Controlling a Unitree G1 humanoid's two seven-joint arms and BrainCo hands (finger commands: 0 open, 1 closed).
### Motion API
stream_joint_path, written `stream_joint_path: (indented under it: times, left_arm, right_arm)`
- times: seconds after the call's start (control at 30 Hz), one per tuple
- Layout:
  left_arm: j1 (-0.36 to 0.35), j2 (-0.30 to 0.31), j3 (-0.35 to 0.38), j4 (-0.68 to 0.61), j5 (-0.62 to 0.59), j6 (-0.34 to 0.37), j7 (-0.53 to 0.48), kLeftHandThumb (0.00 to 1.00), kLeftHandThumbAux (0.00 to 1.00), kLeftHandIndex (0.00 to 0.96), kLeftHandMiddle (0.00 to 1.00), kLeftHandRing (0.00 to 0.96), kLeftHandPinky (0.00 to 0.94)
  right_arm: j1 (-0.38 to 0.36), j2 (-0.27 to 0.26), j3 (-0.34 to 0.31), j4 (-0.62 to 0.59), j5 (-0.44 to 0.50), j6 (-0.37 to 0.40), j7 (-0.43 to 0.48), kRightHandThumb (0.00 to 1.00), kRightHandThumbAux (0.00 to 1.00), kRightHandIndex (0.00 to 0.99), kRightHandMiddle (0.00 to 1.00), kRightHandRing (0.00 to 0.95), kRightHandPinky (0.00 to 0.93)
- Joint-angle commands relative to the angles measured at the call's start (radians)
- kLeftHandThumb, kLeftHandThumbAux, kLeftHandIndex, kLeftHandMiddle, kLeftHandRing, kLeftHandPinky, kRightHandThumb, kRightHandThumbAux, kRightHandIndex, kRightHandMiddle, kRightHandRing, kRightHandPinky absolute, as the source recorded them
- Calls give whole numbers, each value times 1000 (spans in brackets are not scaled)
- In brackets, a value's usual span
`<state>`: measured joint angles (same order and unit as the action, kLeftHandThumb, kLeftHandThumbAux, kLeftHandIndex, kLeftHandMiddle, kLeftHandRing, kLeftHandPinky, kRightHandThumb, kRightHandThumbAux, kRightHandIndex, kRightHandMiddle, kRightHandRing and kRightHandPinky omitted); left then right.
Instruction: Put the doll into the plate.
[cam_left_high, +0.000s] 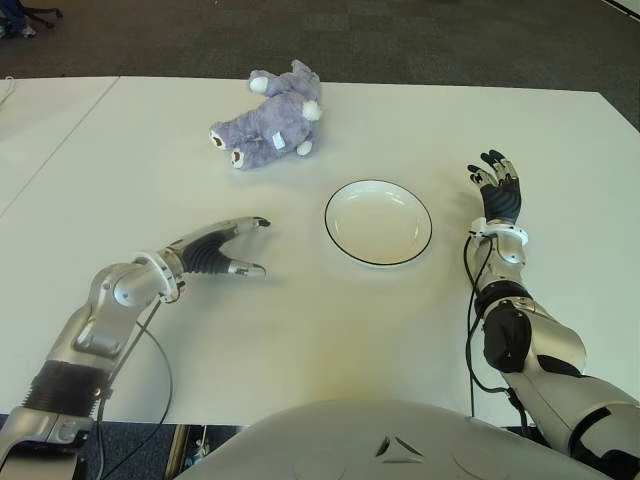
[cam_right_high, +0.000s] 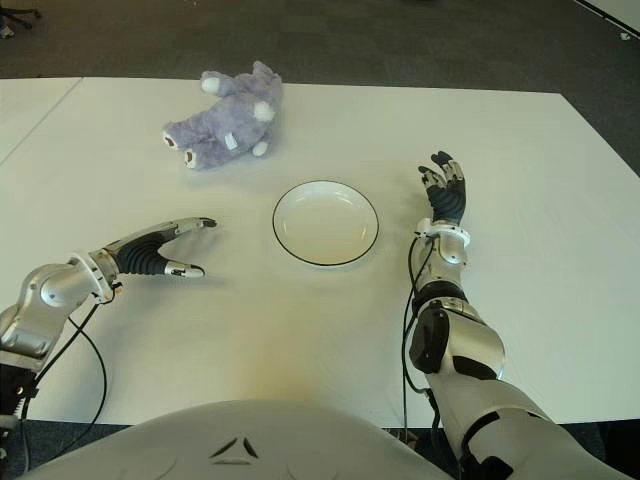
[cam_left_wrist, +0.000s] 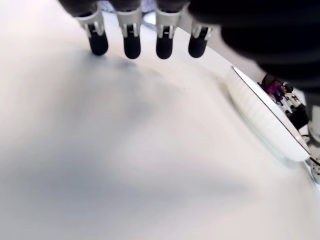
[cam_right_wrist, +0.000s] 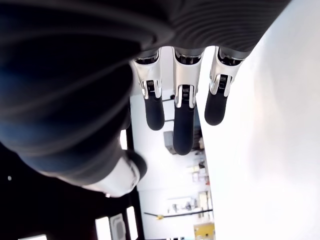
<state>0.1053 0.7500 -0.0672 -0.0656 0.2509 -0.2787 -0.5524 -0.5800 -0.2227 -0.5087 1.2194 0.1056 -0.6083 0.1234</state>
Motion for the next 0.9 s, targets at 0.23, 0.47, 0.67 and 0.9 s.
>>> stream_joint_path:
  times: [0.23, 0.47, 0.67, 0.9]
  left_arm:
    - [75, 6, 66, -161, -212, -59, -63, 0, 427, 0, 0, 0, 0]
    - [-79, -80, 153, 28, -91, -205, 185, 0, 436, 0, 0, 0, 0]
    - [-320, 15, 210, 351, 178, -289, 534, 0, 359, 0, 0, 0, 0]
    - [-474, 108, 196, 672, 292, -242, 820, 0, 302, 0, 9, 0, 0]
  right_arm:
    - [200, 77, -18, 131, 27, 127, -17, 538, 838, 196, 193, 288, 180]
    - [196, 79, -10, 131, 17, 127, -20, 497, 849, 206, 202, 262, 169]
    - [192, 74, 2, 134, 3, 133, -26, 470, 850, 215, 200, 256, 189]
    - [193, 78, -12, 132, 25, 129, -21, 532, 847, 212, 206, 280, 189]
